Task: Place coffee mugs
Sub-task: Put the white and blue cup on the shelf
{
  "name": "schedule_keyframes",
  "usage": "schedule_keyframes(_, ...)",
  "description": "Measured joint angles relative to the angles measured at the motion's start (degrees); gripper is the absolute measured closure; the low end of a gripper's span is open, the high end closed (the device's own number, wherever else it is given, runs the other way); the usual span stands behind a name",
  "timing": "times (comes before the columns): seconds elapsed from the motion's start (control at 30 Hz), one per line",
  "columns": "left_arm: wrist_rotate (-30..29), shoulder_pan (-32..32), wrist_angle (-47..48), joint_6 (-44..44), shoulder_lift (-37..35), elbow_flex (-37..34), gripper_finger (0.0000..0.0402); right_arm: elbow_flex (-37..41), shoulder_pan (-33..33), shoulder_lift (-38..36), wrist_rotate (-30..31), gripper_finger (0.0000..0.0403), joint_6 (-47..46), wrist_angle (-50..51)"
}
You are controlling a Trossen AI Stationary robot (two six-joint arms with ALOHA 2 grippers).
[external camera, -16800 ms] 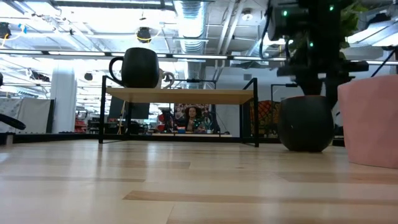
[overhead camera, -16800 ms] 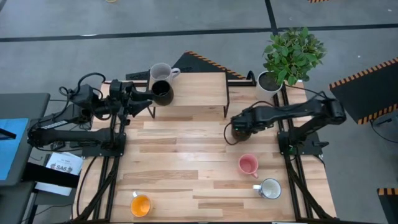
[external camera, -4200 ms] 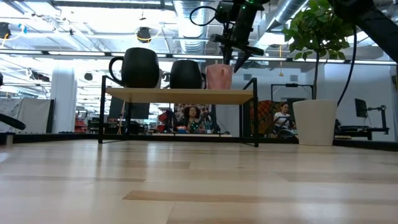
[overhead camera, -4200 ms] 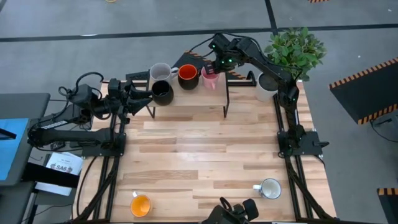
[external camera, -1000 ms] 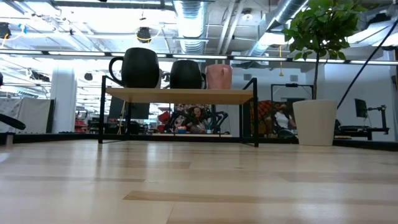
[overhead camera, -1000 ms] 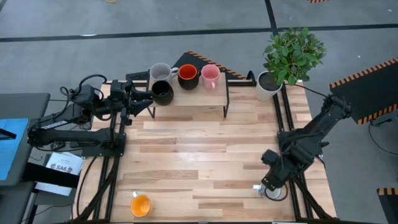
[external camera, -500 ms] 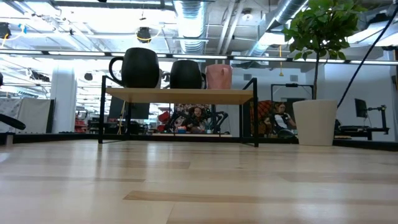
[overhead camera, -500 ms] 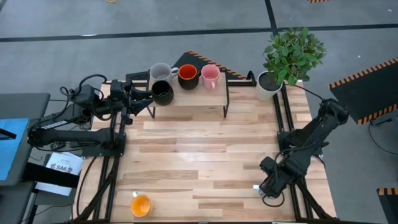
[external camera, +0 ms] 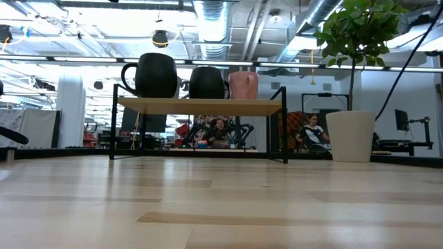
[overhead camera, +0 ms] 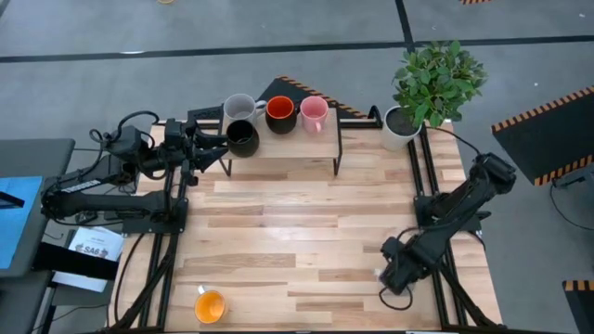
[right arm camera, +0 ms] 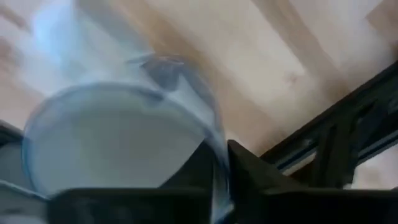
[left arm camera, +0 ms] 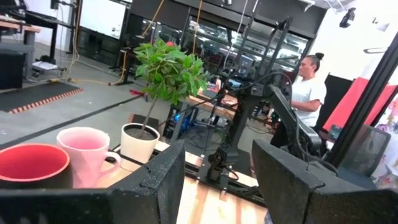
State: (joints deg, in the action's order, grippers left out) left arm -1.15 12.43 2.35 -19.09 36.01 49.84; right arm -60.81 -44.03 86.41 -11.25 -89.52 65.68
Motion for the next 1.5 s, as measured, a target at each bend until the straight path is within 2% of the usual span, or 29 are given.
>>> schedule_keyframes(0.03, 0.00, 0.00, -0.01, 0.00, 0.00, 0.00, 0.0230, -0.34, 1.30, -1.15, 0.65, 0.0365, 1.67, 0.19)
schedule_keyframes(0.13, 0.00, 0.00, -0.02, 0.00, 0.00, 0.00, 0.0230, -3.00, 7.23, -5.02, 2.56, 0.0362, 8.53, 0.62)
schedule_keyframes(0.27, 0.02, 0.00, -0.02, -0.24, 0.00, 0.00, 0.0230, -11.60, 18.85, -6.75, 7.21, 0.0362, 21.71, 0.06)
schedule_keyframes(0.5, 0.04, -0.02, -0.15, -1.12, 0.00, 0.00, 0.0230, -35.31, 38.29, 3.10, 13.29, 0.0362, 45.37, 1.63)
schedule_keyframes(0.7, 0.07, -0.02, -0.15, -1.57, 0.00, 0.00, 0.0230, -54.34, 49.15, 13.51, 17.31, 0.0362, 55.40, 1.26)
schedule_keyframes(0.87, 0.09, -0.02, -0.16, -1.62, 0.00, 0.00, 0.0230, -66.35, 54.68, 21.90, 20.85, 0.0362, 59.44, 2.06)
schedule_keyframes(1.03, 0.17, -0.02, -0.35, -1.76, -0.02, 0.00, 0.0230, -72.64, 57.34, 28.56, 22.00, 0.0362, 61.82, 6.81)
schedule_keyframes(1.2, 0.32, -0.04, -0.33, -4.15, -0.02, 0.00, 0.0230, -74.17, 58.85, 32.92, 23.58, 0.0362, 62.74, 8.92)
schedule_keyframes(1.5, 0.35, -0.04, -0.33, -4.28, -0.02, 0.00, 0.0230, -73.05, 60.77, 32.98, 23.37, 0.0362, 62.53, 9.77)
